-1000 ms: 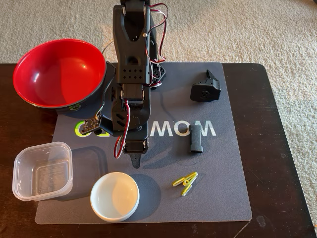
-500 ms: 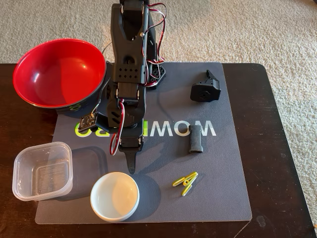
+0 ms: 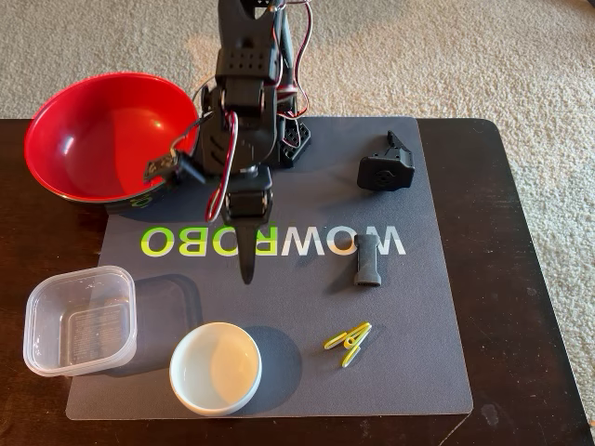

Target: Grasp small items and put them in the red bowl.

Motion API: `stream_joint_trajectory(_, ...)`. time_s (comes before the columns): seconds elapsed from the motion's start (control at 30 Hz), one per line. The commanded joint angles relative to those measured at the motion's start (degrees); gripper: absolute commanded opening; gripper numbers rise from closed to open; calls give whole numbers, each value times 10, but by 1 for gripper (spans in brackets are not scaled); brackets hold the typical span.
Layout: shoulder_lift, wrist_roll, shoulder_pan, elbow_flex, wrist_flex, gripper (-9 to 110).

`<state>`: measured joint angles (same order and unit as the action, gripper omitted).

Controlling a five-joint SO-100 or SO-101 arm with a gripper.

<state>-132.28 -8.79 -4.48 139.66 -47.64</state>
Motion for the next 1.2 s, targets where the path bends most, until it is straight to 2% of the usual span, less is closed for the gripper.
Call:
stream_joint_trajectory(0.0,-117,-74,51,-2,-71,31)
stream_joint_trajectory(0.1,-215,-227,127,7,-159,38)
stream_joint_trajectory(0.17,-264,-251,129,-4,-200,38)
stream_joint_trajectory(0.23,-330,-232,110,3,-226,38)
stream_joint_trajectory(0.43,-507,-172,20,171,-223,35)
stream_joint_trajectory(0.6,-520,-154,-1,178,-221,35)
stream_joint_trajectory(0.7,-415,-119,44,76,-219,35)
stream_joint_trajectory(0.83,-78,-95,115,-222,-251,35)
stream_joint_trajectory(0.9,43,-161,154,-309,-265,37)
stream_joint_trajectory(1.03,165,-349,230,-304,-268,39)
stream_joint_trajectory(1.17,258,-427,263,-268,-256,36)
